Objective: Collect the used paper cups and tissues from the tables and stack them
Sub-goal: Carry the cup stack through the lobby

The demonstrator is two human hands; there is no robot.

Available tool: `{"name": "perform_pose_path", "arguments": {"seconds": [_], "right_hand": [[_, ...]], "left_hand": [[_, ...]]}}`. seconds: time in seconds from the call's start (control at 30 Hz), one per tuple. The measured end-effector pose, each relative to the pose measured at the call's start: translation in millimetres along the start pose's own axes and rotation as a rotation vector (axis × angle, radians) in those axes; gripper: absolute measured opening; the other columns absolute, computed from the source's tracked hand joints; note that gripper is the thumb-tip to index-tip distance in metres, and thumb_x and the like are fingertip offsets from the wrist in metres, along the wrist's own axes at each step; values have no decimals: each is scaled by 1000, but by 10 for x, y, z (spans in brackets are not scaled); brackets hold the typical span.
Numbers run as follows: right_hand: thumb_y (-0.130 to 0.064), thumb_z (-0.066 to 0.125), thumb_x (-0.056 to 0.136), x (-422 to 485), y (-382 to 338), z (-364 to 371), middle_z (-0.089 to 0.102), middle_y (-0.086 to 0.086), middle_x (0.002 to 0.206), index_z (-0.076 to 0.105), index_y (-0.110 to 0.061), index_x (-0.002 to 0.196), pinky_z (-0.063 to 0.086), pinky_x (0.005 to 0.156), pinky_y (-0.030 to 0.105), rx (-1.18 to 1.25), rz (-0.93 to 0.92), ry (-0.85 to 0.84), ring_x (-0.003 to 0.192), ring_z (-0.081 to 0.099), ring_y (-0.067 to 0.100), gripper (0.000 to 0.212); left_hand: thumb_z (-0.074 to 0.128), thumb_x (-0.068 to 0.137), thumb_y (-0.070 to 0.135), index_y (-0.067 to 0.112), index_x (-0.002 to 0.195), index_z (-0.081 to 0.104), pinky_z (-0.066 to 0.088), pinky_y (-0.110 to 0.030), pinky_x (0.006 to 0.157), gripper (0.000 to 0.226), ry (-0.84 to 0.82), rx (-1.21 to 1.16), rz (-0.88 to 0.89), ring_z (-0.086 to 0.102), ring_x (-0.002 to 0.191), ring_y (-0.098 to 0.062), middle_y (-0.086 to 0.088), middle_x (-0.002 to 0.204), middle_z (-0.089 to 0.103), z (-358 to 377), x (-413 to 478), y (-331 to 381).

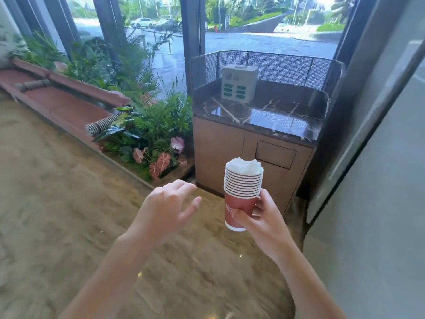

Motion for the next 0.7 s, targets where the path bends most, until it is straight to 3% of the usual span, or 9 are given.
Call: {"name": "perform_pose_path", "arguments": {"seconds": [0.1,0.27,0.5,0.7], "right_hand": [[-6,80,86,611,131,-88,77,-2,106,61,-22,112,61,88,36,12,0,25,101,74,16,35],[-20,79,75,1662,78,-285,77,-4,105,61,-25,111,61,86,36,65,-26,60,99,75,17,41],[-6,81,84,2846,-20,-497,77,1,109,60,-20,115,62,92,41,36,-61,40,101,75,17,40],[-24,81,73,3710,195,-743,77,-3,108,60,-25,114,61,90,39,7,-20,113,102,75,18,46]], "left_hand": [[39,91,55,21,115,68,53,-35,79,50,-37,12,26,66,94,-16,10,112,67,253,589,-59],[38,92,57,22,116,67,52,-35,83,51,-52,39,66,65,98,-15,11,113,65,473,1628,-157],[39,93,55,25,118,65,51,-36,88,47,-16,-2,68,63,102,-13,14,116,64,738,2705,-314],[39,94,55,25,119,64,51,-37,87,46,-58,-34,120,63,102,-13,12,116,64,1299,3674,-493]]}}
Point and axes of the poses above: each hand's wrist, its own x-axis towards the middle knuckle, its own z-axis out of the palm, y = z × x, the point moved 7 cm from there along x, towards the middle knuckle
